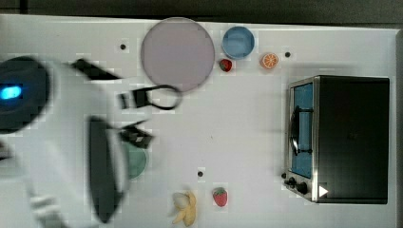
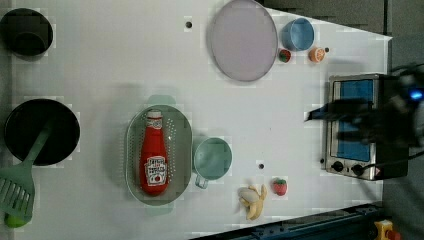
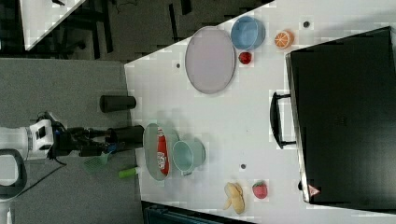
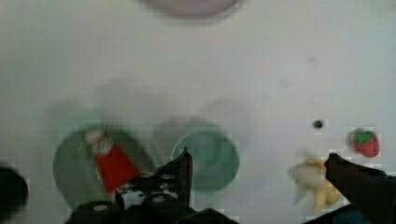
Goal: Pick ketchup from strainer and place it on the table
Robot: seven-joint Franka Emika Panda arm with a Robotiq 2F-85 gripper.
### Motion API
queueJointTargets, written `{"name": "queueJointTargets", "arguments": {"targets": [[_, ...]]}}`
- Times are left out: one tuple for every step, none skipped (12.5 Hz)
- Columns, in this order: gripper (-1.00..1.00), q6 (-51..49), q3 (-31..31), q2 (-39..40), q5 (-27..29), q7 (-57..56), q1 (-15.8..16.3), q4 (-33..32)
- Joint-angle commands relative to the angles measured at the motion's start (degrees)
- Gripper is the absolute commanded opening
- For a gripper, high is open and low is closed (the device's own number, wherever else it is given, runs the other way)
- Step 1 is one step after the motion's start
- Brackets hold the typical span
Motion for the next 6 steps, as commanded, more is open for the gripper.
{"name": "queueJointTargets", "arguments": {"targets": [[1.00,1.51,6.55,1.52,0.64,1.60,1.41,-0.40],[1.00,2.74,9.24,2.52,0.64,1.60,1.52,-0.96],[1.00,4.23,11.81,3.55,0.64,1.60,1.60,-1.83],[1.00,6.12,14.21,4.62,0.62,1.60,1.67,-3.03],[1.00,8.54,16.28,5.70,0.56,1.66,1.74,-4.57],[1.00,11.64,18.01,6.76,0.52,1.69,1.81,-6.53]]}}
